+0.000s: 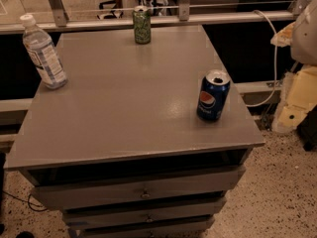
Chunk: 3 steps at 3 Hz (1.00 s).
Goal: Pick pepsi can
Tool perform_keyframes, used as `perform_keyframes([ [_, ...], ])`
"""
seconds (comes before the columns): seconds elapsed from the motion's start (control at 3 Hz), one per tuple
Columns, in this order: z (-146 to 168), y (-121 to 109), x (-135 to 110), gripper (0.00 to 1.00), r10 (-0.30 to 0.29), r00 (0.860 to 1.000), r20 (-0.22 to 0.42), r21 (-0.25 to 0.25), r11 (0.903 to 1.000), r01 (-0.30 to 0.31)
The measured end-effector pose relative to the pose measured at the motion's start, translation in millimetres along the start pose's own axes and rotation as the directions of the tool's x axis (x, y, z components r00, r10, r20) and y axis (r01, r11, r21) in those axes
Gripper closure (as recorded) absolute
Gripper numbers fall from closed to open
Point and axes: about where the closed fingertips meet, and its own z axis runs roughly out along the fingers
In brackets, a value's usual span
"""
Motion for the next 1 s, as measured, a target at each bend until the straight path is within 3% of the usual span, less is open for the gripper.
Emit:
perform_keyframes([
  [0.33,0.0,0.0,0.0,0.0,0.0,1.0,0.0,0.0,1.0,0.0],
  [0.67,12.3,-1.5,-9.9,0.0,0.004,0.996,0.087,-0.013,0.9999,-0.003],
  [1.0,65.3,-19.9,-20.9,0.0,0.024,0.95,0.312,-0.04,0.9991,-0.012],
])
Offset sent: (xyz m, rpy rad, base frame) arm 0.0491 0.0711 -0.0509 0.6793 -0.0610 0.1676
